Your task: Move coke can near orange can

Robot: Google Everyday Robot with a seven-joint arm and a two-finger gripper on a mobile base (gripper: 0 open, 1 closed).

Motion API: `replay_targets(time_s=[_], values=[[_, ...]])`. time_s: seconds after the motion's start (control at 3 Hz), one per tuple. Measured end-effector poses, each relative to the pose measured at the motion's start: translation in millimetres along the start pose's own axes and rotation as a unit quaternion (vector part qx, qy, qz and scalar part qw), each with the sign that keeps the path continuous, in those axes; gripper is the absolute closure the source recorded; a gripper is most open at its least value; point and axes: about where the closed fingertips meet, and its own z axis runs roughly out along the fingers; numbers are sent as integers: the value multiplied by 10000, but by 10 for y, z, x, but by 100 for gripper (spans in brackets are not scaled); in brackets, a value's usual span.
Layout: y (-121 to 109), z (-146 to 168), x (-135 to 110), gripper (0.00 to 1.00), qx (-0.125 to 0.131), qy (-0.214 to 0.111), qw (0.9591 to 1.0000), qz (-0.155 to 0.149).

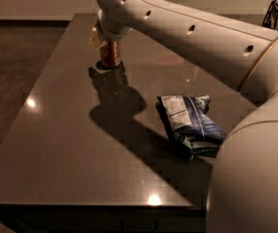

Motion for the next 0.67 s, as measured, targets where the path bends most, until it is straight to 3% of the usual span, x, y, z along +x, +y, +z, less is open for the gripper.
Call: replay_targets(time_s=[0.33, 0.67], values=[[-52, -78, -4, 64, 77, -20, 9999, 91], [-218, -280, -10, 87, 379, -73, 9990, 206]])
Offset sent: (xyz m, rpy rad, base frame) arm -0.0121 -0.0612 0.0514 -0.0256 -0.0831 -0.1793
